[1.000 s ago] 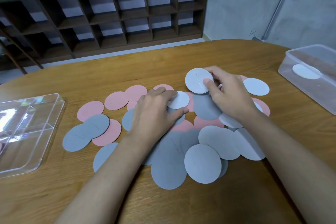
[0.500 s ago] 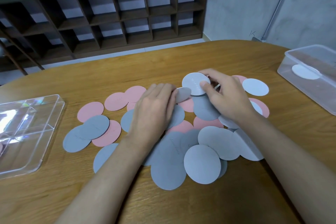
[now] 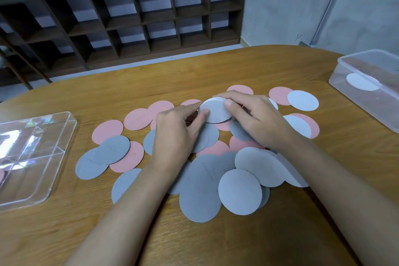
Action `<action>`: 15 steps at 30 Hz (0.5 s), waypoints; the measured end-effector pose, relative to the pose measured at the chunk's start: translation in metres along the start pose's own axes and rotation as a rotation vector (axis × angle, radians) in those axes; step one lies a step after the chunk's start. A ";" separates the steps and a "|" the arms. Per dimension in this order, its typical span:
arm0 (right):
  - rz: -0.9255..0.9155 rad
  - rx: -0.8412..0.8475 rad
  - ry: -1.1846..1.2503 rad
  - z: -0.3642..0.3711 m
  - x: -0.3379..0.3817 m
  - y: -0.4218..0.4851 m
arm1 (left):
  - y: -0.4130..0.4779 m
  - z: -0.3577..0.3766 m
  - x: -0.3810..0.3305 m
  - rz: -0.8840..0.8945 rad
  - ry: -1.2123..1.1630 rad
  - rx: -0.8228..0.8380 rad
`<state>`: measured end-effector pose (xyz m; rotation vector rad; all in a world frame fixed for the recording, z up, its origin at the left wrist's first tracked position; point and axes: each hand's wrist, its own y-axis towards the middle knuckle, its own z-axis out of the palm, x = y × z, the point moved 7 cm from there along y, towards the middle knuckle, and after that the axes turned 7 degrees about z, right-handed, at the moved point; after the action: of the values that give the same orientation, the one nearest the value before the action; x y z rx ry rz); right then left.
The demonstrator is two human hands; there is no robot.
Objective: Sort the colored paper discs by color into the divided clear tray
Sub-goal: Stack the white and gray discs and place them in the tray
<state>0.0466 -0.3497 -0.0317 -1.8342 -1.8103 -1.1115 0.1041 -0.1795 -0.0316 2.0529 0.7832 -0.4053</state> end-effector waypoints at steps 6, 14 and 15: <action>-0.034 -0.017 -0.134 0.005 0.000 -0.003 | -0.003 0.000 0.002 -0.009 -0.009 -0.015; -0.012 -0.119 -0.180 -0.009 0.003 -0.012 | -0.008 -0.002 -0.016 0.101 0.061 0.026; 0.007 -0.138 -0.167 -0.014 0.002 -0.014 | -0.008 -0.004 -0.021 0.123 0.035 0.024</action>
<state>0.0293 -0.3565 -0.0257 -2.0666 -1.8572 -1.1362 0.0827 -0.1811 -0.0232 2.1233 0.6710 -0.3118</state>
